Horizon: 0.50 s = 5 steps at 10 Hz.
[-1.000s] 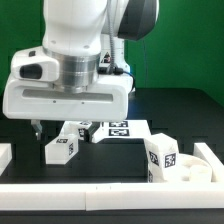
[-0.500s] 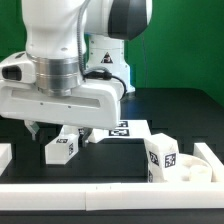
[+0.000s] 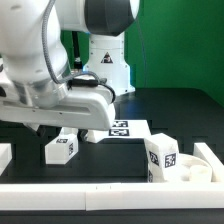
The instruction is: Assemble stool
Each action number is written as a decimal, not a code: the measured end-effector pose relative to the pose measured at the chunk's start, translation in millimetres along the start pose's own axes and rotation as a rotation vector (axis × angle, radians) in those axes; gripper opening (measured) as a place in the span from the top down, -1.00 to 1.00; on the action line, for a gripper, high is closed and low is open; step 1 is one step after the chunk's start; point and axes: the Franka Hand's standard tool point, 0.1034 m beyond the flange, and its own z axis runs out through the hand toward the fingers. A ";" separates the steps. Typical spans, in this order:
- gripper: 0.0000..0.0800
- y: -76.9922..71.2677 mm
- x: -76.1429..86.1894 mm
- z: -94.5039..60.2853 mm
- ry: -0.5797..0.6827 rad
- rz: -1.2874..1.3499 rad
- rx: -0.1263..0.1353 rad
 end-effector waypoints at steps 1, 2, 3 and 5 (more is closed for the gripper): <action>-0.62 0.8 -2.6 2.7 -0.060 0.002 0.000; -0.62 1.7 -3.4 5.1 -0.118 -0.004 -0.001; -0.62 4.3 -3.9 7.3 -0.221 -0.032 0.002; -0.62 14.4 2.1 19.2 -0.427 0.038 0.008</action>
Offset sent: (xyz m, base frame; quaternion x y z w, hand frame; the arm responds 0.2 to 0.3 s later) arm 0.0179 -0.0110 -0.0161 0.0706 -0.2561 -0.0159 0.9639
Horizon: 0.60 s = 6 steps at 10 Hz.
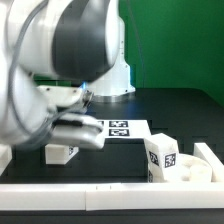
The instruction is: Assemble stool
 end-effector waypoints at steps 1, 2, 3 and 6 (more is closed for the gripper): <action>-0.62 -0.8 6.3 2.9 -0.028 0.047 0.016; -0.62 -0.3 6.9 0.7 -0.017 0.038 0.011; -0.62 -0.5 6.5 1.7 -0.020 0.045 0.016; -0.62 -2.2 11.4 18.5 -0.032 0.067 0.009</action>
Offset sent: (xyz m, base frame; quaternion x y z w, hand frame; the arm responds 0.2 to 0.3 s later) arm -0.0115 0.0087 -0.0066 0.0502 -0.0529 0.0387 0.9966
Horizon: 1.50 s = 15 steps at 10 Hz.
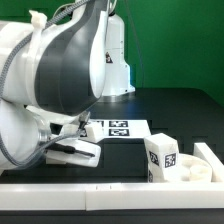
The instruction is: Assemble stool
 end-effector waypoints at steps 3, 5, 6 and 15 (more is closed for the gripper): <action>-0.28 -1.4 -0.3 4.3 -0.009 0.009 -0.005; 0.06 -1.3 -0.3 4.3 -0.009 0.009 -0.005; 0.20 -2.1 -0.3 3.6 -0.006 0.009 -0.006; 0.19 -32.7 -39.0 -81.9 0.477 -0.085 -0.035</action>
Offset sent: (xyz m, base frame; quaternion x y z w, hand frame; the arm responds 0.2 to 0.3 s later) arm 0.0000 0.0000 0.0000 0.0000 0.0000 0.0000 1.0000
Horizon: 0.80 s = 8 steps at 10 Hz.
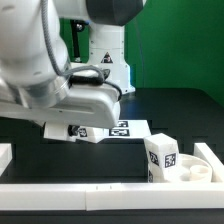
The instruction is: Assemble stool
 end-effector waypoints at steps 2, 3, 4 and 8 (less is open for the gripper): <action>0.19 -40.4 -16.2 -37.8 0.167 0.020 0.048; 0.19 -60.7 -30.3 -49.7 0.216 0.065 0.071; 0.19 -79.9 -39.5 -63.0 0.265 0.072 0.080; 0.19 -87.9 -32.9 -63.1 0.435 0.040 0.063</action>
Offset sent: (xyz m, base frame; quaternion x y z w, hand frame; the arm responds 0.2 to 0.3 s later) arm 0.0083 0.0833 0.0593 0.0726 0.1269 0.1035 0.9838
